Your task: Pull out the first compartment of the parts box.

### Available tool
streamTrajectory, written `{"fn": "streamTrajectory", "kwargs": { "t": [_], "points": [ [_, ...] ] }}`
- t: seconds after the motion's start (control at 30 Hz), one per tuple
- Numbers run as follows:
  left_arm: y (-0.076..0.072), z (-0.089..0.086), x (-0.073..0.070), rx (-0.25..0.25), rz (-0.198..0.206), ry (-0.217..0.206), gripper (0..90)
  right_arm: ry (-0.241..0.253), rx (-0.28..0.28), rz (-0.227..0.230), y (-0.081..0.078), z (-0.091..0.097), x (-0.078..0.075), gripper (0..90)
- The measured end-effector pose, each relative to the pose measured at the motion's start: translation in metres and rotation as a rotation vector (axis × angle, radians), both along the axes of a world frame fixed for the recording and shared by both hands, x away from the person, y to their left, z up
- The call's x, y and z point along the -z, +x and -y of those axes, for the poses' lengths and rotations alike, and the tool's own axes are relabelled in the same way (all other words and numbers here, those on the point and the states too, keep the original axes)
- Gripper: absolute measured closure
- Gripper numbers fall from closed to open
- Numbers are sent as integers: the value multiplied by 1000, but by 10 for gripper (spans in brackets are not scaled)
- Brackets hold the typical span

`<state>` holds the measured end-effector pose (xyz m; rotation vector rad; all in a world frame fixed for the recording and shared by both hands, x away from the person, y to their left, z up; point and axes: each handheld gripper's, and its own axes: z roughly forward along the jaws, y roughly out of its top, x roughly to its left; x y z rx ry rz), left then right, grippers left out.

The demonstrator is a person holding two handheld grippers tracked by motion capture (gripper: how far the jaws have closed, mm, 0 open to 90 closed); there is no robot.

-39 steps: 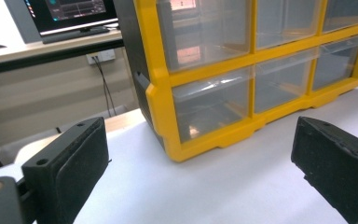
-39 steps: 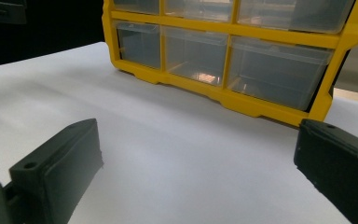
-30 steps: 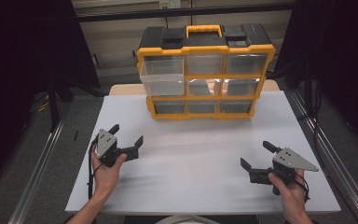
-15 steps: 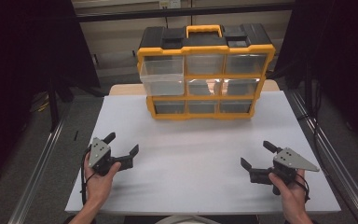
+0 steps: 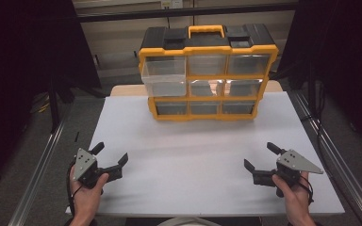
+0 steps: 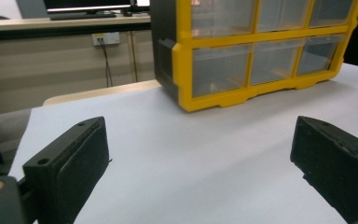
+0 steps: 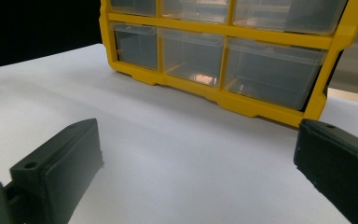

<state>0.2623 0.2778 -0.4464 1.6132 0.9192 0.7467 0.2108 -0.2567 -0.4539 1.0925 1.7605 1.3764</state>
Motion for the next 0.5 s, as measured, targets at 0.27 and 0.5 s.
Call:
{"fn": "streamTrajectory", "kwargs": {
  "t": [0.27, 0.5],
  "points": [
    [-4, -3, -1, 5, 18, -1, 38, -1, 8, 0, 1, 1, 1, 5],
    [-3, 2, -3, 15, 23, -25, 35, -5, 9, -5, 2, 0, 1, 7]
  ]
}}
